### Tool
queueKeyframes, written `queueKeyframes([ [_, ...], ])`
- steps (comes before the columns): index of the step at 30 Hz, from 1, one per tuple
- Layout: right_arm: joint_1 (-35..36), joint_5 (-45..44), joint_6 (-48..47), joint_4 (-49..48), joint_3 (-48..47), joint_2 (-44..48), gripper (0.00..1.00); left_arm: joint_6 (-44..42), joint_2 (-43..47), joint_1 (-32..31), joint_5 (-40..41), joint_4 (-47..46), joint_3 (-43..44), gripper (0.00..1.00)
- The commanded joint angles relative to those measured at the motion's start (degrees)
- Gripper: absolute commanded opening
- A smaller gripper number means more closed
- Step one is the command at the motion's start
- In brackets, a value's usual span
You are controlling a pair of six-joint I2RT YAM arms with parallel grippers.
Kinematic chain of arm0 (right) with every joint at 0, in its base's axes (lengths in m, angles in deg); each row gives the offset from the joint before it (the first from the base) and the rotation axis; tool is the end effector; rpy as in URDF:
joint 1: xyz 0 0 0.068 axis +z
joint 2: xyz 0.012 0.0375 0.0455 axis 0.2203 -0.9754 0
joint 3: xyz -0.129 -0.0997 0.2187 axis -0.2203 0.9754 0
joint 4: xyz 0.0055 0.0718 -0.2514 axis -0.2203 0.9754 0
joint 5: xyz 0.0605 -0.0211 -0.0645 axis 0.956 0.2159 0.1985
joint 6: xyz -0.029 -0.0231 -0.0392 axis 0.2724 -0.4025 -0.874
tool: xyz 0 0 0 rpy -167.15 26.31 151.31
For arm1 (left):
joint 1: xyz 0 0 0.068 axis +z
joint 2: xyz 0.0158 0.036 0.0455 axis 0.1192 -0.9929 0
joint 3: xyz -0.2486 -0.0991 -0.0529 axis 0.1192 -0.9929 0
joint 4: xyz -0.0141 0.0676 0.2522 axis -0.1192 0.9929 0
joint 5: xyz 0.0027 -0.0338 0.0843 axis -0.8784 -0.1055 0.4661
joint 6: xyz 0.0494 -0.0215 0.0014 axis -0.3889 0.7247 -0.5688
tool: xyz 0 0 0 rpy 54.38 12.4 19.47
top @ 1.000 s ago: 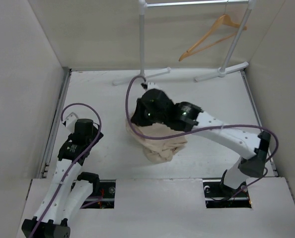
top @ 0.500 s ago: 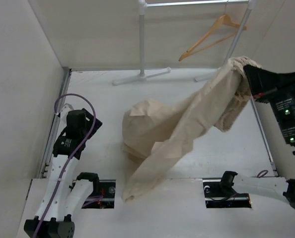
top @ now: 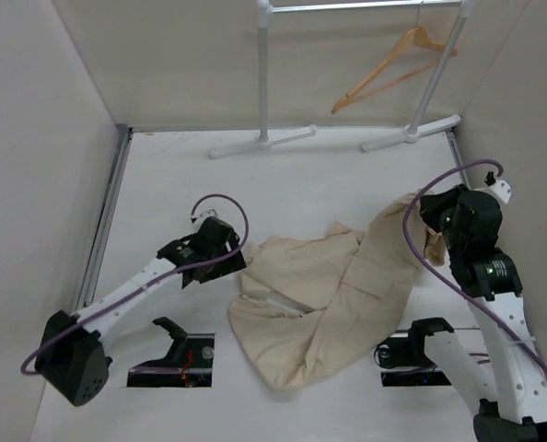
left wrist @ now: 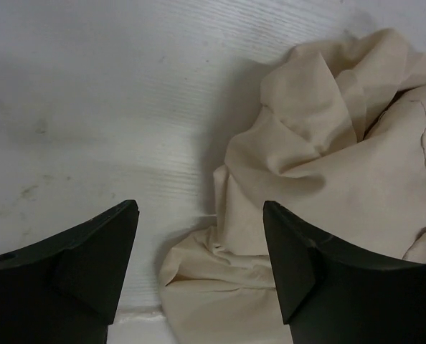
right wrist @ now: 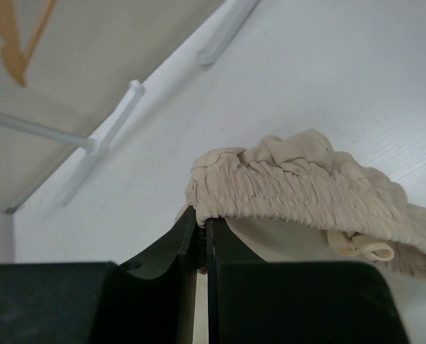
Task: Place the trousers on the hanger
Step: Flatten out the trousers at the center of the board.
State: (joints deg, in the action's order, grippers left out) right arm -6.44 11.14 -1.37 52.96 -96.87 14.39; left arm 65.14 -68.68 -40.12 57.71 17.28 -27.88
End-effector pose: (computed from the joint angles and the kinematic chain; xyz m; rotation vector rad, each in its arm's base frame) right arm 0.1508 0.0069 0.3620 0.7359 1.7741 0.2838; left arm 0.1663 -0.1033 0.2267 -0.3313 2.4882 -0.4250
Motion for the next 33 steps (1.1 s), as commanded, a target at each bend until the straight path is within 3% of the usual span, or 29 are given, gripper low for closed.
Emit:
queueKeyframes([
  [1, 1.57, 6.01, 2.92, -6.01, -1.77, 2.36, 0.02, 1.7, -7.27, -3.85, 2.65, -8.89, 0.25, 0.7],
  [4, 5.0, 7.24, 3.8, -6.36, -1.51, 0.96, 0.03, 1.53, -15.36, -5.61, 0.89, -16.62, 1.92, 0.69],
  [5, 6.84, 6.98, 3.98, -6.45, -1.33, 0.61, 0.03, 1.61, -17.65, -5.79, 0.45, -18.56, 2.45, 0.62],
  [8, 11.32, 5.58, 4.33, -6.63, -1.07, -0.01, 0.03, 1.97, -21.45, -4.83, 1.93, -19.38, 4.47, 0.18],
  [9, 12.64, 4.97, 4.42, -6.45, -1.24, -0.36, 0.03, 2.14, -20.75, -3.26, 3.25, -18.33, 5.35, 0.11],
  [11, 14.93, 4.78, 4.6, -6.1, -2.55, -1.24, 0.03, 2.14, -15.77, 0.87, 7.28, -13.69, 8.15, 0.07],
  [15, 21.86, 4.52, 4.77, -5.14, -9.66, -3.43, 0.03, -2.94, -5.65, 15.35, 12.05, -2.7, 19.73, 0.06],
  [20, 25.93, 2.59, 3.63, -4.26, -17.5, -4.58, 0.03, -10.06, -6.24, 29.44, 10.47, 4.88, 37.93, 0.1],
  [23, 21.73, 3.11, 3.98, -4.08, -13.22, -2.83, 0.03, -12.27, -11.06, 31.12, 11.25, 6.12, 44.01, 0.17],
  [27, 13.91, 7.15, 4.6, -7.67, -2.67, -0.02, 0.02, -13.76, -23.7, 30.69, 11.0, 2.44, 47.97, 0.33],
  [30, 5.92, 8.73, 4.6, -9.97, 2.96, -0.27, 0.02, -14.21, -32.95, 26.92, 7.66, 6.45, 53.68, 0.42],
  [33, -3.14, 9.44, 4.6, -9.53, 6.75, -1.33, 0.01, -14.03, -30.17, 19.9, 10.72, 6.91, 49.24, 0.56],
])
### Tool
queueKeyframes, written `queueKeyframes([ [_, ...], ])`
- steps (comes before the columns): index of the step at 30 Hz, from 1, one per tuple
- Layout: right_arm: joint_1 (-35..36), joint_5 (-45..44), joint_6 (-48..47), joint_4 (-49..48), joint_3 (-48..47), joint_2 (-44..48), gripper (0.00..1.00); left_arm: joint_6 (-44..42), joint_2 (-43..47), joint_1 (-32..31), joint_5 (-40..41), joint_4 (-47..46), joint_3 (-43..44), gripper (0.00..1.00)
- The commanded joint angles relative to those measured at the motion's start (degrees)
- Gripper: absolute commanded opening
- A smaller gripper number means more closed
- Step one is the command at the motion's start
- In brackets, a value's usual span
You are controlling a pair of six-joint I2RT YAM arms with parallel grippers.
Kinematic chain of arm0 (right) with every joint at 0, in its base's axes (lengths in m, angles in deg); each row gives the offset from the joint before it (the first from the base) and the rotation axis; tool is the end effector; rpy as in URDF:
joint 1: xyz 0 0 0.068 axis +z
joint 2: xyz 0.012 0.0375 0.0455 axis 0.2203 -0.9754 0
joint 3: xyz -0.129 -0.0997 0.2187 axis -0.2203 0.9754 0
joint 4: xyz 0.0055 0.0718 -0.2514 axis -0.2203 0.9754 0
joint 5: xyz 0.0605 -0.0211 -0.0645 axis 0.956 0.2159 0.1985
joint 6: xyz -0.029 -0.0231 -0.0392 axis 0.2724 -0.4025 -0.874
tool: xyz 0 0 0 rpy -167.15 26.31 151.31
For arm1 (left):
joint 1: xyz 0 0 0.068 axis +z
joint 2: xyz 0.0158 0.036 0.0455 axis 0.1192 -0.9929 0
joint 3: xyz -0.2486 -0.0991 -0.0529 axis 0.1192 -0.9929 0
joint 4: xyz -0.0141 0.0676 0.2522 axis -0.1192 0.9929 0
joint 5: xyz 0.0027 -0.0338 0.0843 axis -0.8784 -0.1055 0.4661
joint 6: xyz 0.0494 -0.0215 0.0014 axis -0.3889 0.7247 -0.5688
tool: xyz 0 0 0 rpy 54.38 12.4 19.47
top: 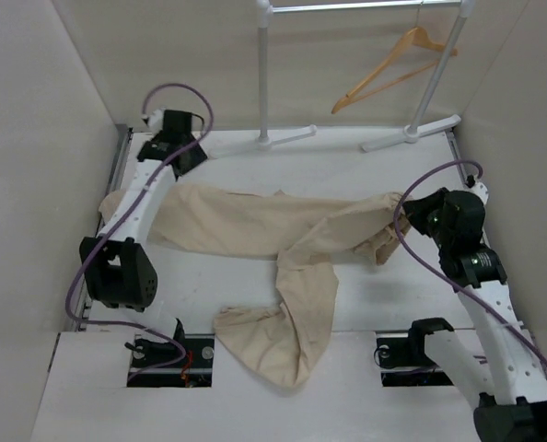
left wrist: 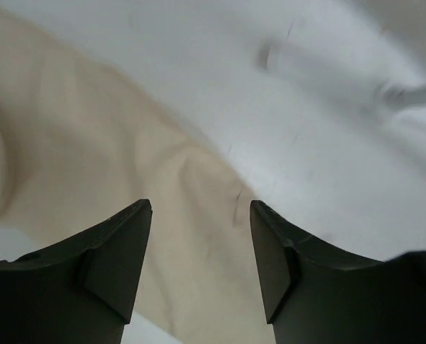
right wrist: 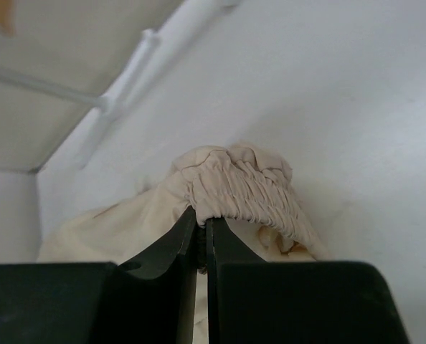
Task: Place the trousers on the hanger
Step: Flatten out the trousers at the center of the board.
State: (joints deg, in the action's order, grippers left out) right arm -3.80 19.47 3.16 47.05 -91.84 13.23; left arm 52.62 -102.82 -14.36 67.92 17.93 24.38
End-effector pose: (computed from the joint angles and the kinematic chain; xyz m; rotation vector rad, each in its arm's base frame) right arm 0.1644 0.0212 0.3400 0.6873 1.8342 0.4999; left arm 0.3592 -0.0363 0.3733 -0.6470 2.0348 -0.0778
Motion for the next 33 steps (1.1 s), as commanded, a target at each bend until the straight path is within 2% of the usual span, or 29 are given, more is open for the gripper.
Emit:
queueKeyframes([
  [1, -8.25, 1.81, 0.07, -3.54, 2.51, -0.17, 0.01, -1.33, 6.25, -7.55, 1.48, 5.64, -6.96, 0.59],
  [3, -11.51, 1.73, 0.25, -3.72, 3.57, 0.53, 0.01, 0.94, 10.47, -10.01, 2.19, 5.98, -15.4, 0.61],
  [5, -11.7, -0.28, 0.34, -3.1, 3.49, 0.62, 0.01, 4.45, 15.21, -12.21, 1.14, 6.95, -24.1, 0.6],
  [7, -11.0, -0.99, 1.12, -2.66, 3.4, -0.17, 0.01, 8.06, 20.22, -15.54, 0.61, 8.7, -31.75, 0.52],
  [9, -11.17, -0.47, 1.56, -2.57, 3.14, -1.4, 0.01, 11.66, 24.27, -20.28, 0.35, 12.64, -37.2, 0.46],
  [11, -11.17, -0.55, 2.0, -3.01, 2.26, -3.24, 0.01, 14.12, 25.95, -25.46, 1.13, 16.25, -41.17, 0.46],
  [13, -11.35, -0.55, 2.79, -3.88, 0.77, -6.04, 0.01, 15.63, 26.22, -26.63, 3.85, 17.32, -43.55, 0.48],
  [15, -11.17, -1.17, 3.5, -6.25, -0.03, -8.68, 0.01, 16.34, 27.01, -24.02, 7.71, 14.19, -44.35, 0.56],
  [18, -13.18, -1.52, 4.03, -9.07, -0.73, -11.5, 0.01, 15.55, 26.58, -16.47, 7.74, 2.07, -45.32, 0.63],
  [22, -18.89, -0.65, 3.76, -9.87, -2.22, -14.05, 0.01, 15.89, 19.12, -1.62, 0.71, -10.6, -44.97, 0.62],
  [26, -21.63, 0.23, 3.85, -10.04, -3.45, -15.72, 0.01, 15.81, 12.01, 7.8, -1.58, -21.15, -43.83, 0.6],
  [28, -22.85, 0.5, 4.2, -10.22, -3.89, -17.13, 0.01, 15.46, 6.22, 10.35, -4.38, -23.97, -41.03, 0.51],
  [29, -23.56, 0.67, 4.55, -10.39, -4.07, -17.74, 0.01, 15.46, 3.05, 11.06, -5.79, -24.59, -39.1, 0.44],
  [31, -24.7, 1.29, 5.6, -11.27, -4.42, -18.97, 0.01, 15.46, -2.23, 11.68, -7.47, -25.39, -34.71, 0.21],
  [33, -25.93, 1.99, 6.4, -12.5, -4.77, -19.85, 0.01, 15.28, -6.45, 11.69, -7.83, -24.78, -27.96, 0.12],
])
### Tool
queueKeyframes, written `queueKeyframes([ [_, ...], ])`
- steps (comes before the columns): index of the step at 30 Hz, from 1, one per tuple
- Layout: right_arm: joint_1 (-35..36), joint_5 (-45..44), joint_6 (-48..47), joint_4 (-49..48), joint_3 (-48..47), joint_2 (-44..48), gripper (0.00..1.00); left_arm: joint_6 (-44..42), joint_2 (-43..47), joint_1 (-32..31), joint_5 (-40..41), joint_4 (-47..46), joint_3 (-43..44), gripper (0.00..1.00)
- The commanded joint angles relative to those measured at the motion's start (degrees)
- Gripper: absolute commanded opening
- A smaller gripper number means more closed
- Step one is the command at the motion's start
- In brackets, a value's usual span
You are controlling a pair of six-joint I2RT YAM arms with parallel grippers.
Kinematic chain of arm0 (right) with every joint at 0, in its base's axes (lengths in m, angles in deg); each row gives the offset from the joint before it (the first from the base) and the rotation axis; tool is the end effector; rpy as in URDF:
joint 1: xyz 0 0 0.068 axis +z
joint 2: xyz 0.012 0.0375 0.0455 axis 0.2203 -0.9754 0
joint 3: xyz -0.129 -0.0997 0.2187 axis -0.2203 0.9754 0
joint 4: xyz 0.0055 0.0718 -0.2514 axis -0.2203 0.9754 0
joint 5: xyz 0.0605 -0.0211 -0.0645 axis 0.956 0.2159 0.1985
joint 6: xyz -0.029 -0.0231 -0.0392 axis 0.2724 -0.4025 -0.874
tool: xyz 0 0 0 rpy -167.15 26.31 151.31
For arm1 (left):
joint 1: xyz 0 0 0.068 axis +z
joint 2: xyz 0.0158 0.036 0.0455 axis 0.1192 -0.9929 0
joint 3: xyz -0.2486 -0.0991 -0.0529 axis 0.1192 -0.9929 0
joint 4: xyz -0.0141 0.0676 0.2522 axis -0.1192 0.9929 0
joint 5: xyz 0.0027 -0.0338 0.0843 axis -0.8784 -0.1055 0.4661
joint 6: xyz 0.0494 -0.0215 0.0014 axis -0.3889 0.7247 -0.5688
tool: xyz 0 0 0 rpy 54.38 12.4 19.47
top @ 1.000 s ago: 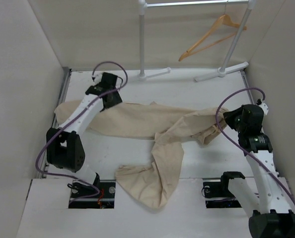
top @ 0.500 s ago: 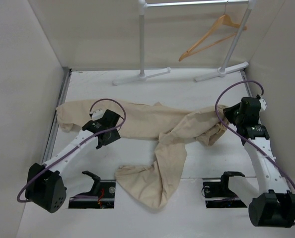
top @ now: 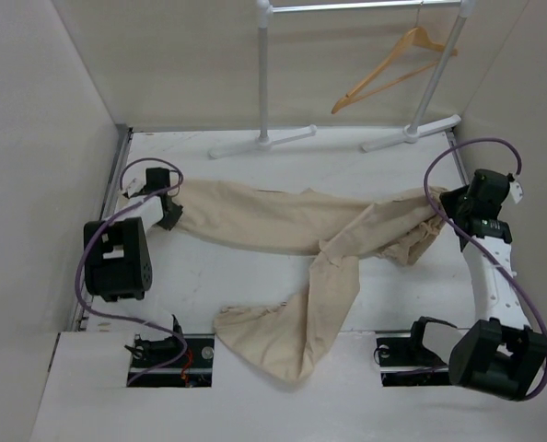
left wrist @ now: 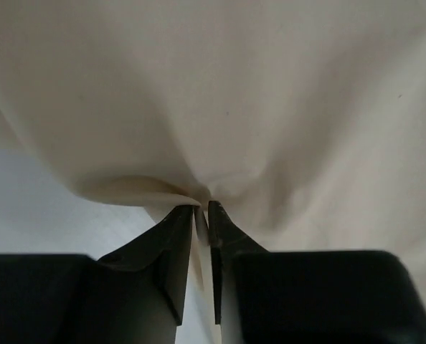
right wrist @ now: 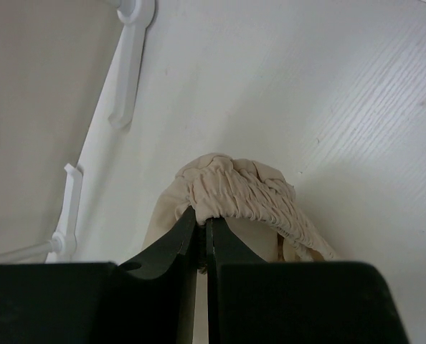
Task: Place the trousers on the hanger
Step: Flatten out the trousers at the center of the board.
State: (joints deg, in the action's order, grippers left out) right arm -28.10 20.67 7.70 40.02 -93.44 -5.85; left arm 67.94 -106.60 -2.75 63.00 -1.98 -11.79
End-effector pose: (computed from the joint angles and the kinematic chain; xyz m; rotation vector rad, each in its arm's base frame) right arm 0.2315 -0.0676 0.3004 1.1884 1.7522 0.2399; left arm 0.3300 0.0317 0.1737 -1.1819 2.1829 -0.0412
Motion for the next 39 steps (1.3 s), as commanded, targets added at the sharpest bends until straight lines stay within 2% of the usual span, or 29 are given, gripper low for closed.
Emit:
queueKeyframes([
  [1, -2.07, 0.62, 2.03, -5.9, -3.18, -1.21, 0.01, -0.39, -4.26, -0.1, -2.65, -4.6, 11.82, 0.12],
  [3, -3.21, 0.44, 2.38, -6.34, -3.18, -2.35, 0.0, -1.61, -7.42, -0.97, -2.3, -3.38, 19.99, 0.12],
  [5, -4.53, 0.35, 3.17, -6.87, -2.65, -3.15, 0.0, -2.76, -10.85, -2.03, -1.94, -1.1, 27.38, 0.16],
  [6, -5.14, 0.35, 3.43, -7.31, -2.3, -3.5, 0.0, -3.37, -12.26, -2.38, -1.77, 0.57, 30.02, 0.22],
  [8, -6.29, 0.35, 4.05, -7.66, -2.12, -4.11, 0.0, -4.08, -13.41, -3.34, -2.73, 3.82, 32.42, 0.47],
  [9, -6.38, 0.53, 4.4, -7.84, -2.21, -4.64, 0.0, -4.78, -12.37, -4.05, -3.17, 5.41, 31.64, 0.57],
  [11, -6.12, 0.7, 5.28, -7.49, -2.74, -5.52, 0.01, -5.4, -7.12, -6.06, -2.82, 6.83, 25.08, 0.61],
  [14, -3.75, 0.18, 6.95, -7.66, -2.65, -5.87, 0.02, -4.35, 6.49, -12.02, -2.65, 6.83, 8.14, 0.52],
  [17, -0.93, -0.52, 7.48, -6.79, -2.04, -5.62, 0.1, -1.28, 19.94, -22.73, -1.68, 11.29, -5.68, 0.45],
  [20, 0.65, -2.37, 7.31, -5.64, -0.63, -3.51, 0.23, 4.86, 27.87, -33.55, -0.98, 22.52, -12.38, 0.46],
  [22, 0.57, -2.81, 7.04, -4.77, -0.28, -2.19, 0.26, 7.86, 31.22, -38.31, 0.43, 28.07, -14.59, 0.5],
  [25, 0.48, -2.55, 6.25, -3.8, -0.8, -0.96, 0.26, 10.33, 33.78, -42.45, 0.61, 33.62, -16.53, 0.57],
  [28, 0.21, -2.99, 5.37, -2.83, -1.42, -0.08, 0.17, 10.51, 31.77, -44.12, -2.28, 33.73, -17.76, 0.58],
  [31, 0.13, -2.46, 4.84, -2.83, -1.16, 0.36, 0.09, 10.33, 27.65, -47.9, -5.19, 30.83, -17.85, 0.57],
  [34, -0.05, -2.37, 4.4, -2.83, -0.81, 0.8, 0.08, 10.68, 25.09, -52.38, -6.51, 30.21, -16.89, 0.53],
  [36, -0.23, -2.29, 4.32, -2.83, -0.98, 0.98, 0.08, 10.86, 24.47, -54.23, -6.95, 30.38, -16.71, 0.45],
  [39, -0.05, -1.93, 4.23, -2.83, -1.68, 0.89, 0.08, 10.95, 24.9, -53.72, -7.04, 30.29, -16.54, 0.16],
])
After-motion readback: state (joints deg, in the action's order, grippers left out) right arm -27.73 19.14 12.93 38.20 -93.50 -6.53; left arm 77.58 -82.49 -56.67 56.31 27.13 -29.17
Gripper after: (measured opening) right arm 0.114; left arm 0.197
